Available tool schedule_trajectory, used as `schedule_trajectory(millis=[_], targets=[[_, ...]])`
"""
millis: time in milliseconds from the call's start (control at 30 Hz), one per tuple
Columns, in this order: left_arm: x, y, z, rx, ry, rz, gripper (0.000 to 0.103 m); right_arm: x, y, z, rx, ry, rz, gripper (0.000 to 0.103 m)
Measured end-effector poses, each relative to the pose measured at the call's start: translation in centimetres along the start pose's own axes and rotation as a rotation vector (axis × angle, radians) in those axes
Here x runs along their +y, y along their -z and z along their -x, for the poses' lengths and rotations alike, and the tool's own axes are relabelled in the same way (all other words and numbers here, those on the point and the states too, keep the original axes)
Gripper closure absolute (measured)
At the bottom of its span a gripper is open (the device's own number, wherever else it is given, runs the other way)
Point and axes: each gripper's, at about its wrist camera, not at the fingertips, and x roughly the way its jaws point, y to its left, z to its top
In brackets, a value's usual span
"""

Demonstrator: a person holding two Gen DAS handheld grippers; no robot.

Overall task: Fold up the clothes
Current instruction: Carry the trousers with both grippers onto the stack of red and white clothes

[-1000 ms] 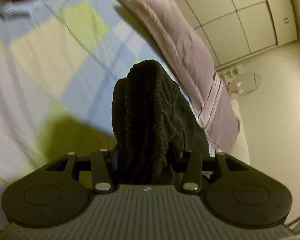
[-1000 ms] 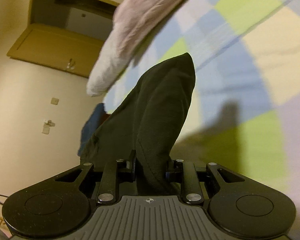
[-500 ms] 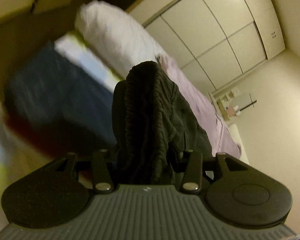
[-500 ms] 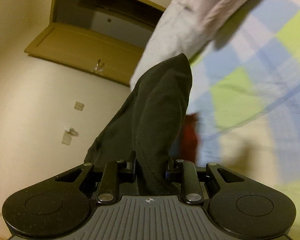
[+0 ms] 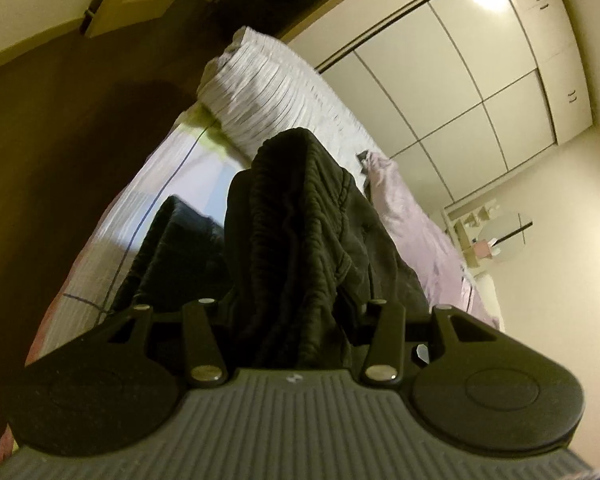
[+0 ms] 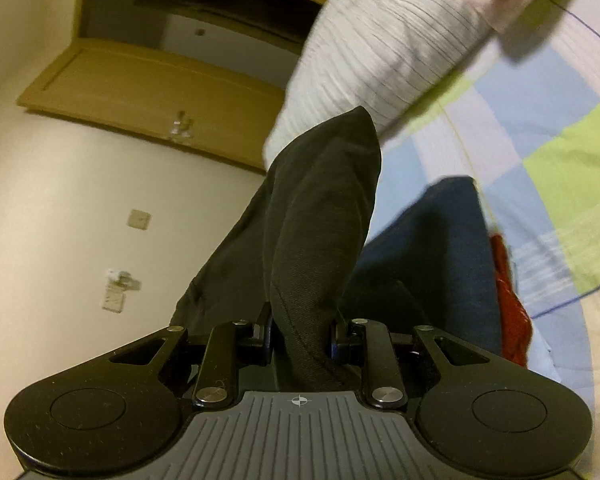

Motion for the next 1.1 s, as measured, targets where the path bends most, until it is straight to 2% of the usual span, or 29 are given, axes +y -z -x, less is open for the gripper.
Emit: schedule_trajectory(millis=[100, 200, 333, 400, 500, 533, 600, 667, 733, 800, 867, 967, 1067, 1100], targets=[[2.2, 0.4, -2.0, 0.034, -0.017, 0.004, 0.061, -1.6, 0.3, -1.0, 0.003, 0.047, -0.009, 0.079], [4.4, 1.1, -3.3, 0.042, -0.049, 0.020, 0.055, -2.8, 0.8, -2.6, 0.003, 0.146, 0.035, 0.078], [4.6, 1.2, -2.0, 0.019, -0.064, 0.007, 0.050, -2.5, 1.4, -2.8, -0.019, 0.218, 0.142, 0.067], [3.5, 1.1, -0.3, -0.038, -0.123, -0.019, 0.051, -1.6, 1.8, -2.3, -0.036, 0.254, 0.211, 0.058], [1.4, 1.0, 3.2, -0.160, -0.238, -0.056, 0.057, 0.8, 3.2, 0.1, -0.101, 0.343, 0.357, 0.058], [0.0, 1.1, 4.2, -0.197, -0.273, -0.104, 0.067, 1.6, 4.0, 0.8, -0.117, 0.363, 0.401, 0.058], [-3.0, 2.0, 4.8, -0.202, -0.267, -0.240, 0.079, 3.3, 5.7, 2.1, -0.149, 0.401, 0.490, 0.058], [-5.8, 3.6, 4.0, -0.147, -0.252, -0.391, 0.087, 5.2, 7.9, 2.7, -0.144, 0.446, 0.594, 0.058], [-5.7, 5.7, 2.1, -0.101, -0.324, -0.505, 0.094, 6.4, 10.7, 2.2, -0.120, 0.488, 0.708, 0.058], [-5.6, 7.8, 0.2, -0.054, -0.397, -0.619, 0.096, 6.6, 13.1, 1.2, -0.095, 0.528, 0.800, 0.058], [-3.6, 8.4, -0.5, -0.073, -0.414, -0.568, 0.096, 5.9, 15.0, 0.0, -0.062, 0.550, 0.874, 0.058], [-0.9, 8.4, -0.5, -0.118, -0.356, -0.495, 0.095, 4.2, 17.3, -2.1, -0.020, 0.561, 0.982, 0.058], [-0.1, 8.2, -0.8, -0.129, -0.313, -0.447, 0.096, 2.8, 17.8, -3.4, 0.004, 0.578, 0.996, 0.058], [-0.2, 8.1, -1.0, -0.131, -0.320, -0.443, 0.096, 2.5, 17.8, -3.6, 0.012, 0.584, 0.993, 0.058]])
